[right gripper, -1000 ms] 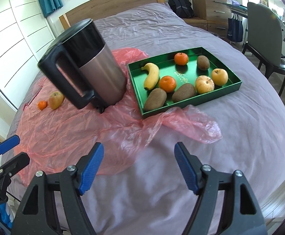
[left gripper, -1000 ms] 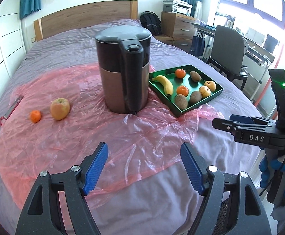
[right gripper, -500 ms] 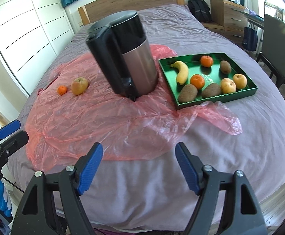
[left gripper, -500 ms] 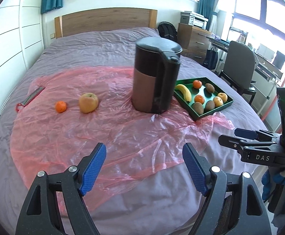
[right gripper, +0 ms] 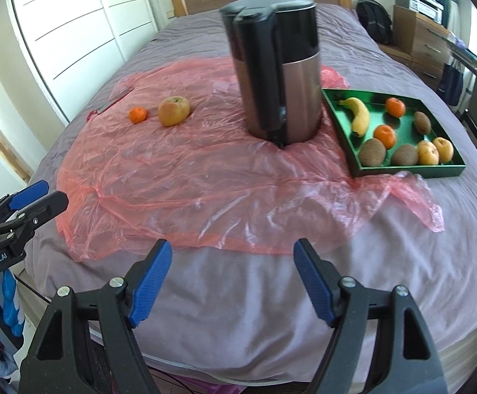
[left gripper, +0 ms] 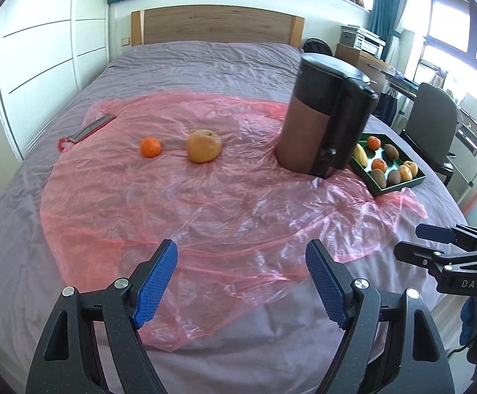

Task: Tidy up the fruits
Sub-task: 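Move both open tools back from the tray toward the apple and tangerine, then lower the right tool over the apple while the left tool approaches the last tangerine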

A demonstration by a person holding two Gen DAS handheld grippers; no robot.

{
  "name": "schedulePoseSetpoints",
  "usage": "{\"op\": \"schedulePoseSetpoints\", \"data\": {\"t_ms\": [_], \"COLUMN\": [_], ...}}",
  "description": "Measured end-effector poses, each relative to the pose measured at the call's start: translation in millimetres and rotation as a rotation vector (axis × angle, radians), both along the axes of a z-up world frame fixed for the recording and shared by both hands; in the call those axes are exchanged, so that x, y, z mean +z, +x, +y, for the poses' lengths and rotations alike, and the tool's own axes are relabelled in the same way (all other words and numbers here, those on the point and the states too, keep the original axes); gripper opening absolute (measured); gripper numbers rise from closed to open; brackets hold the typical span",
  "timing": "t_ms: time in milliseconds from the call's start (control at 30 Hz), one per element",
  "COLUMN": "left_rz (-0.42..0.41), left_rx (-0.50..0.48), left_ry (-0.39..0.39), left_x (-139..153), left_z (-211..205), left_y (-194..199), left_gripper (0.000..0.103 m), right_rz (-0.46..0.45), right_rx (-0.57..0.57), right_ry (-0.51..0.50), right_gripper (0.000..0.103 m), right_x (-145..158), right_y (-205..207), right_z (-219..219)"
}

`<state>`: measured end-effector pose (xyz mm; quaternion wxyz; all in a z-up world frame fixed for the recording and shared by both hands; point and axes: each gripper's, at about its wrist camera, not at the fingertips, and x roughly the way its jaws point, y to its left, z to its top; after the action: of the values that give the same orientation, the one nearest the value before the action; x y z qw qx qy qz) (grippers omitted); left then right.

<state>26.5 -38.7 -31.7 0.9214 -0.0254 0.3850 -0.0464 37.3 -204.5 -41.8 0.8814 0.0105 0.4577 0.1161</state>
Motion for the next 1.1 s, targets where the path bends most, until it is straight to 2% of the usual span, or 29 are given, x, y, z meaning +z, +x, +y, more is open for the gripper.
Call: {"op": "schedulePoseSetpoints", "data": {"t_ms": [633, 900, 1100], "left_rz": [0.077, 0.105, 0.098], "left_rx": [0.251, 0.298, 0.313], "left_ry": [-0.052, -0.046, -0.043], "left_x": [-59, -82, -85], "left_z": [116, 136, 147], "left_y": [23, 42, 70], "left_gripper": [0.076, 0.076, 0.076], "right_rz": [0.104, 0.151, 0.152], "right_rx": [0.146, 0.207, 0.242], "right_ry": [-0.051, -0.016, 0.01], "right_gripper": [0.095, 0.095, 0.095], "right_x": [-38, -62, -72], "right_y": [43, 68, 98], "right_z": [86, 118, 140]}}
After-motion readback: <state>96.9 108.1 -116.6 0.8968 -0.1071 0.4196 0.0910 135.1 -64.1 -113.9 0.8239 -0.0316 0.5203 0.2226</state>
